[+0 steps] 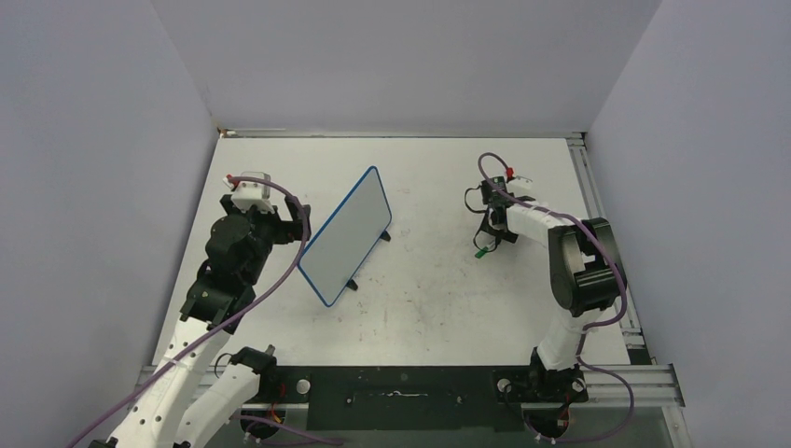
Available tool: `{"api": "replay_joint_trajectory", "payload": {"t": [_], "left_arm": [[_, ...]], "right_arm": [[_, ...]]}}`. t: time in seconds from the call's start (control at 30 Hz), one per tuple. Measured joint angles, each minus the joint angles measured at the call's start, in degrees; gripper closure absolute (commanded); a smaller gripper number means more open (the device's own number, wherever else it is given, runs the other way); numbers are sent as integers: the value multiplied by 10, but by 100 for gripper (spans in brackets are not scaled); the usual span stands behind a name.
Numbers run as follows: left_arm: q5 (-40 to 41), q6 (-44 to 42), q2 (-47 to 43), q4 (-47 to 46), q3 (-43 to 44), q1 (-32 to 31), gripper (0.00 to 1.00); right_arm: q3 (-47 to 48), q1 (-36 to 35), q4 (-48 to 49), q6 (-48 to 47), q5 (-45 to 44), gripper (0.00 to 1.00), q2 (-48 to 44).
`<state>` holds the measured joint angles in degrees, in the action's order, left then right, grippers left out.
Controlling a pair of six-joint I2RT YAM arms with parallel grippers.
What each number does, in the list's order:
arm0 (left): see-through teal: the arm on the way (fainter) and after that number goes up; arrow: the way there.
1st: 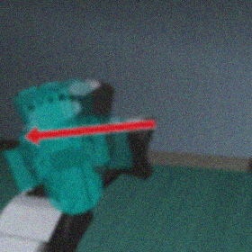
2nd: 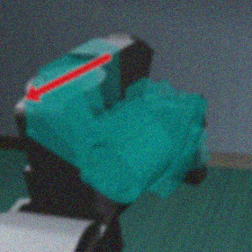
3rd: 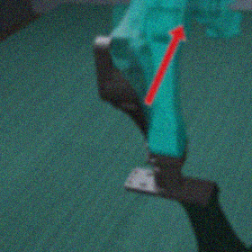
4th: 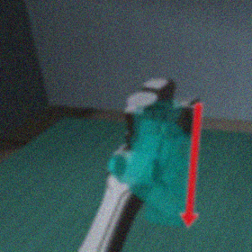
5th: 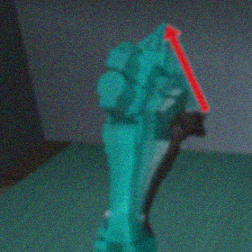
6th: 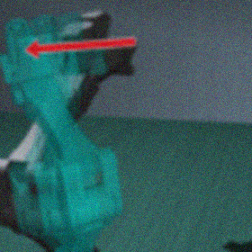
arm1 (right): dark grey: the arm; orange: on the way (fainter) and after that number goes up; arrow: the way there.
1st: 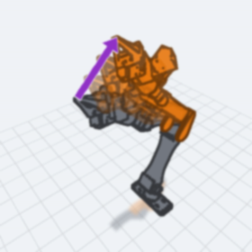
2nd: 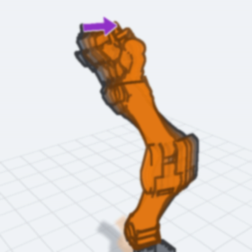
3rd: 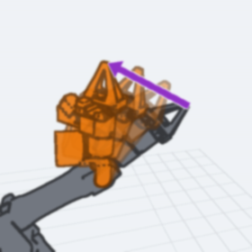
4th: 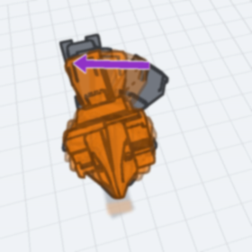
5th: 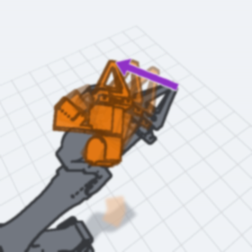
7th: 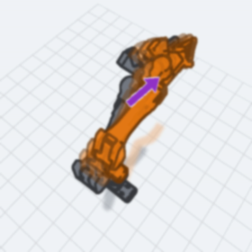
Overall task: Write a sentence on the whiteboard
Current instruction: Open the whiteboard marker at the center of the board.
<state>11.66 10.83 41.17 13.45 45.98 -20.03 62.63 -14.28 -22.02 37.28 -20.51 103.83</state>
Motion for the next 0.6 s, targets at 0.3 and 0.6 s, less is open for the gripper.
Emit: {"api": "replay_joint_trajectory", "payload": {"t": [0.3, 0.6], "left_arm": [[-10, -2, 0, 0, -4, 0, 10], [-71, -7, 59, 8, 79, -54, 16]], "right_arm": [[-19, 3, 41, 10, 26, 95, -1], [-92, 3, 49, 6, 87, 95, -100]]}}
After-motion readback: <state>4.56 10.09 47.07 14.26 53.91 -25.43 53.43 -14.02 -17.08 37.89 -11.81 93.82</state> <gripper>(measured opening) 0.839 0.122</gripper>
